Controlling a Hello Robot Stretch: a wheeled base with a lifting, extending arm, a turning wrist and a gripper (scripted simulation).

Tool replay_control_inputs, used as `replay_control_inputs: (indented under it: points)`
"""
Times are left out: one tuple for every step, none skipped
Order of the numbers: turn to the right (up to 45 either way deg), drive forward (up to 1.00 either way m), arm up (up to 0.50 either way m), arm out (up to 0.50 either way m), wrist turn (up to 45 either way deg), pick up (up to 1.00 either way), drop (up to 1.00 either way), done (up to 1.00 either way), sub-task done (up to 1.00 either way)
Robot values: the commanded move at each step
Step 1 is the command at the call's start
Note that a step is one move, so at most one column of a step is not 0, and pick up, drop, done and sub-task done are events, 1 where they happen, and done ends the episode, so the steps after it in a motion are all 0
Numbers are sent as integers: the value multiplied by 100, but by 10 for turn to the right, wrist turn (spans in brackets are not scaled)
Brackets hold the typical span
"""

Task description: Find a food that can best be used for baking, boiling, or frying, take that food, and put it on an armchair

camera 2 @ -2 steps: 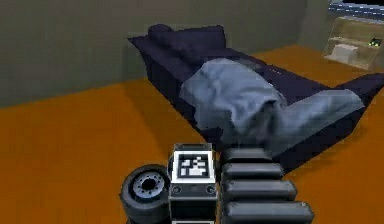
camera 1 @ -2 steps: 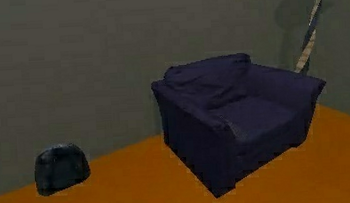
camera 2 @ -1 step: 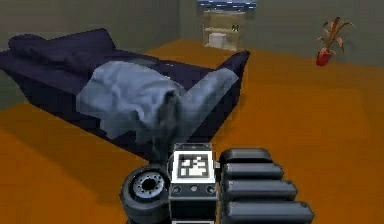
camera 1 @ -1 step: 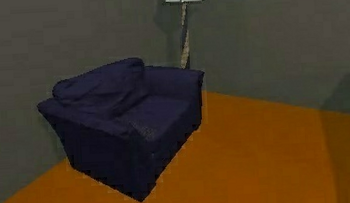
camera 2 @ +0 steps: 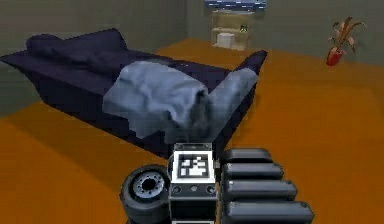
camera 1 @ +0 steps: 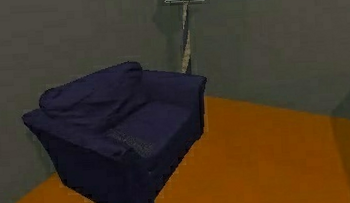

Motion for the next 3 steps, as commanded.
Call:
replay_control_inputs:
  points:
    - [150, 0, 0, 0, 0, 0, 0, 0, 0]
    - [30, 0, 0, 0, 0, 0, 0, 0, 0]
    - [0, 100, 0, 0, 0, 0, 0, 0, 0]
